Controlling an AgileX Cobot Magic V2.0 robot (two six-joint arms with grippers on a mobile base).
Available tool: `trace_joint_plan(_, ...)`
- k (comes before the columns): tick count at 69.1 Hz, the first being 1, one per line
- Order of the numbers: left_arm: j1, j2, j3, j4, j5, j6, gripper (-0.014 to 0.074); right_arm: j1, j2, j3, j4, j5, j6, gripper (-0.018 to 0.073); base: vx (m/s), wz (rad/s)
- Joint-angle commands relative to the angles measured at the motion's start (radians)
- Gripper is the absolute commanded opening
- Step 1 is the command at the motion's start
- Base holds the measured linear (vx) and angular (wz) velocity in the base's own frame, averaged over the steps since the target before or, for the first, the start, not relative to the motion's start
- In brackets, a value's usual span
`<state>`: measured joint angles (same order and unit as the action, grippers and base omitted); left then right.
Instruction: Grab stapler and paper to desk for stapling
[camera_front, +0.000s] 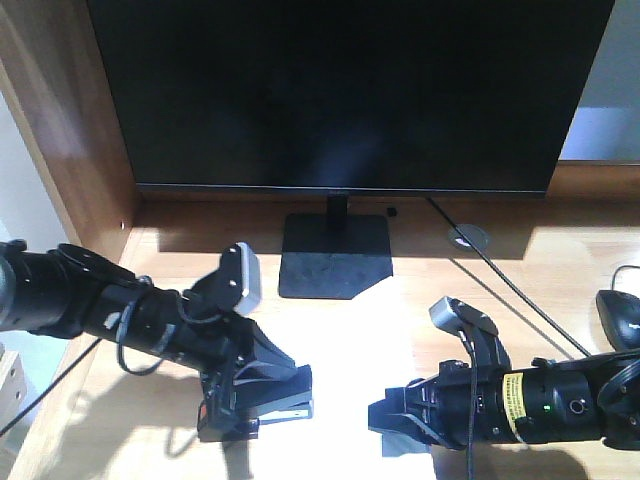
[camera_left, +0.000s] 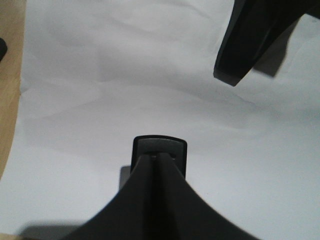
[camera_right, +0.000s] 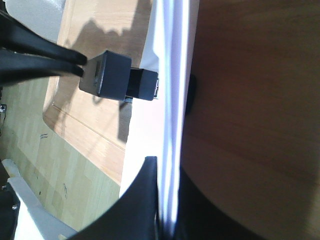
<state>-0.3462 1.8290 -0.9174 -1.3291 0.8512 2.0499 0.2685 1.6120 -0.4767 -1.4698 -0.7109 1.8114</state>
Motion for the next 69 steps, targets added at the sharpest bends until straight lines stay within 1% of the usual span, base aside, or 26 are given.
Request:
trace_joint_plan(1, -0.035, -0.039, -0.024, -0.043, -0.019, 0.027, -0.0006, 0.001, -0.035, -0.018, 0.02, -0.051, -0.011, -0.0003, 0.0, 0.0)
trace_joint_plan(9, -0.052, -0.039, -0.024, -0.043, -0.058, 0.027, -0.0006, 0.001, -0.035, -0.018, 0.02, -0.055, -0.011, -0.0003, 0.0, 0.0)
trace_joint_plan(23, -0.052, -0.039, -0.024, -0.043, -0.096, 0.019, -0.0006, 0.001, -0.035, -0.018, 0.02, -0.074, -0.011, -0.0003, 0.0, 0.0)
trace_joint_plan(45, -0.052, -0.033, -0.024, -0.043, -0.095, 0.017, -0.0006, 0.001, -0.035, -0.018, 0.02, -0.081, -0.011, -0.0003, 0.0, 0.0)
trace_joint_plan(57, -0.052, 0.021, -0.024, -0.043, -0.078, 0.009, -0.0006, 0.001, -0.035, -0.018, 0.02, -0.081, -0.011, -0.0003, 0.0, 0.0)
trace_joint_plan(69, -0.052, 0.064, -0.024, -0.043, -0.085, 0.011, -0.0006, 0.001, -0.035, -0.018, 0.02, -0.081, -0.011, -0.0003, 0.0, 0.0)
